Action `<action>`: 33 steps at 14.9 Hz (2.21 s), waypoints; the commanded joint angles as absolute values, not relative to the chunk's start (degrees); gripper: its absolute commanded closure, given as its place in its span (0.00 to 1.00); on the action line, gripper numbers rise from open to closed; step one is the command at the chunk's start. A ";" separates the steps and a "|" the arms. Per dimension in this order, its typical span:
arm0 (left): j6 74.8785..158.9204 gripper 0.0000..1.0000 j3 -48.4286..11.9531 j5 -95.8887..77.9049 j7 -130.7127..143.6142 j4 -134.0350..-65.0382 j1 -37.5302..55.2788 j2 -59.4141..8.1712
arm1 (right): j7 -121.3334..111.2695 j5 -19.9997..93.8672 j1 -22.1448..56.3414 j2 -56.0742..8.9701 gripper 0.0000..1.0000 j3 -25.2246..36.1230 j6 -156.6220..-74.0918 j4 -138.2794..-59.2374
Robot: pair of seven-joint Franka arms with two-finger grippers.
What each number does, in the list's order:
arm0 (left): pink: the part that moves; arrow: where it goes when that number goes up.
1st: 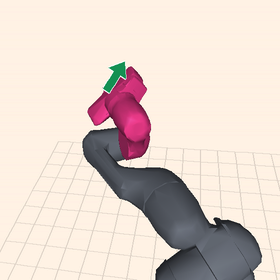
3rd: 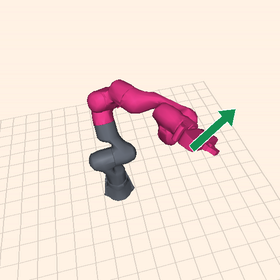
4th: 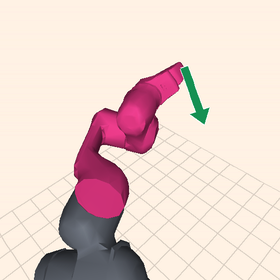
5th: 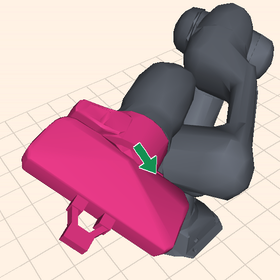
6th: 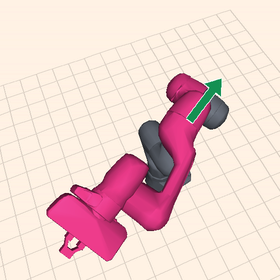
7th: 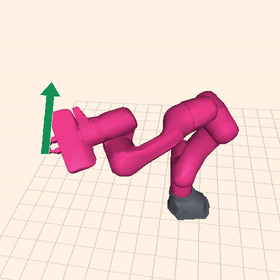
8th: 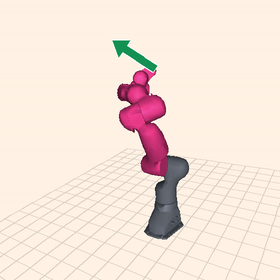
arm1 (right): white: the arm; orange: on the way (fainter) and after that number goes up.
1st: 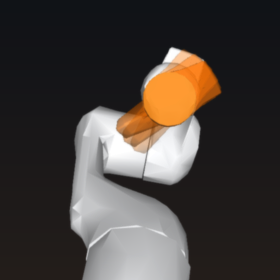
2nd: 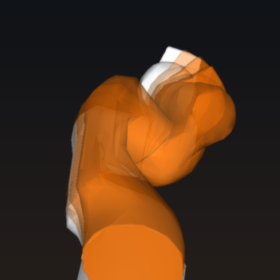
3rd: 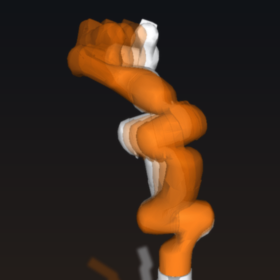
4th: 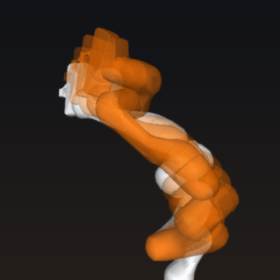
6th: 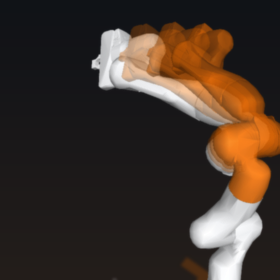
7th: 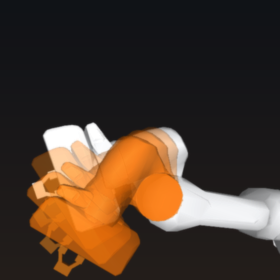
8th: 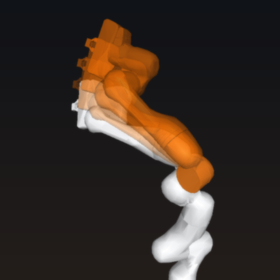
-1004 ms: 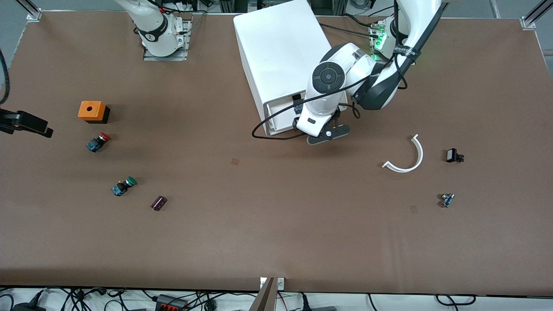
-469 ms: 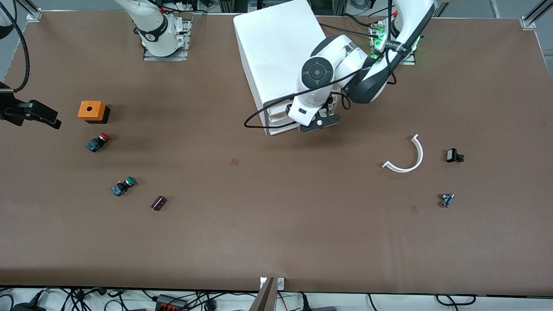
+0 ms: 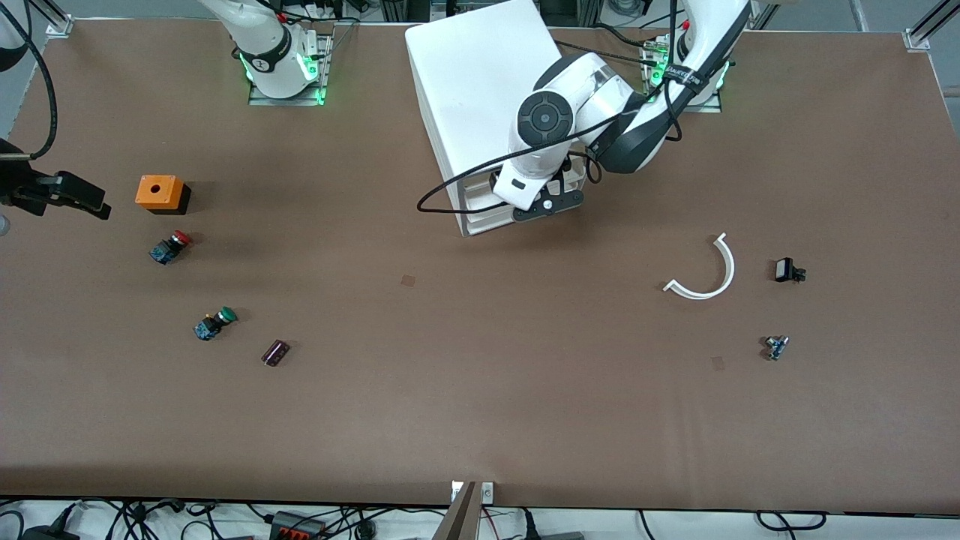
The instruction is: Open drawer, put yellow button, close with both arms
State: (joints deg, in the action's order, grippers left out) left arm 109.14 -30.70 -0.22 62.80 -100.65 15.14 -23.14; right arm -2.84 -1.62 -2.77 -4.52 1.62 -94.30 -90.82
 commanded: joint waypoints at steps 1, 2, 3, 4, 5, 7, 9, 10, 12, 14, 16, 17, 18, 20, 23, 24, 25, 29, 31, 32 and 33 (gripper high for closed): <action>108.54 0.00 -31.64 -1.41 62.93 -102.04 14.41 -21.27 | -4.31 -1.93 -2.81 -2.99 0.00 1.41 -93.34 -91.67; 108.54 0.00 -31.64 -1.41 62.49 -101.95 14.41 -21.27 | -4.39 -2.19 -2.81 -2.99 0.00 1.32 -93.34 -91.67; 108.28 0.00 -31.64 -1.32 62.23 -101.52 14.24 -21.18 | -4.57 -2.20 -2.90 -2.99 0.00 1.41 -93.25 -91.67; 107.24 0.00 -31.47 -0.97 62.05 -100.64 14.06 -21.09 | -4.57 -2.20 -2.90 -2.99 0.00 1.41 -93.25 -91.67; 105.83 0.00 -31.38 -0.44 61.96 -99.16 13.11 -21.09 | -4.66 -2.20 -2.81 -2.99 0.00 1.32 -93.16 -91.76; 101.36 0.00 -31.12 -0.26 56.73 -95.38 10.21 -21.09 | -4.83 -2.20 -2.90 -2.99 0.00 1.32 -93.16 -91.85; 97.75 0.00 -31.03 -0.26 49.95 -92.47 5.47 -20.92 | -4.92 -2.20 -2.90 -2.99 0.00 1.32 -93.08 -91.76; 96.34 0.00 -30.94 -0.26 47.49 -91.24 2.58 -20.66 | -4.92 -2.20 -2.90 -3.08 0.00 1.32 -93.16 -91.76; 95.54 0.00 -31.29 -0.18 41.87 -89.04 -3.49 -20.57 | -4.92 -1.94 -2.90 -3.34 0.00 1.32 -93.25 -91.76; 94.93 0.00 -31.03 -0.26 33.53 -87.37 -7.28 -20.30 | -4.57 -1.85 -2.90 -2.99 0.00 1.32 -92.99 -91.67; 91.25 0.00 -30.85 1.13 29.72 -85.09 -9.48 -19.87 | -4.57 -1.76 -2.90 -2.81 0.00 1.49 -92.90 -91.67; 89.06 0.00 -31.20 3.32 28.66 -83.43 -10.62 -19.69 | -4.40 -1.76 -2.90 -2.81 0.00 1.32 -92.47 -91.67; 86.86 0.00 -30.94 5.51 25.87 -81.93 -10.90 -19.34 | -4.48 -1.93 -2.73 -2.81 0.00 1.14 -91.76 -91.76; 85.08 0.00 -29.45 7.46 14.12 -81.12 -10.81 -17.33 | -4.57 -2.20 -2.64 -2.73 0.00 1.14 -91.84 -91.76; 85.25 0.00 -19.29 6.77 1.63 -83.39 -7.32 -11.80 | -4.57 -2.37 -2.64 -2.29 0.00 1.14 -92.19 -91.93; 85.25 0.00 -15.51 6.25 -0.77 -84.28 -5.29 -10.04 | -4.57 -2.37 -2.64 -2.37 0.00 1.14 -92.37 -92.02; 85.25 0.00 -12.68 3.80 -1.57 -85.24 -4.32 -8.28 | -4.66 -2.37 -2.64 -2.37 0.00 1.06 -92.37 -92.02; 93.85 0.00 -7.12 -1.23 -2.19 -97.81 -4.04 3.06 | -4.48 -2.37 -2.72 -2.46 0.00 1.14 -92.11 -91.67; 94.74 0.00 -6.77 -0.88 -4.12 -97.65 -4.04 4.30 | -4.31 -1.85 -2.81 -2.46 0.00 1.14 -92.20 -91.67; 94.75 0.00 -6.77 -0.53 -5.26 -97.65 -3.78 4.22 | -4.31 -1.76 -2.81 -2.37 0.00 1.14 -92.20 -91.76; 94.66 0.00 -6.68 0.17 -5.62 -97.56 -3.52 4.13 | -4.22 -1.67 -2.90 -2.37 0.00 1.14 -92.11 -91.76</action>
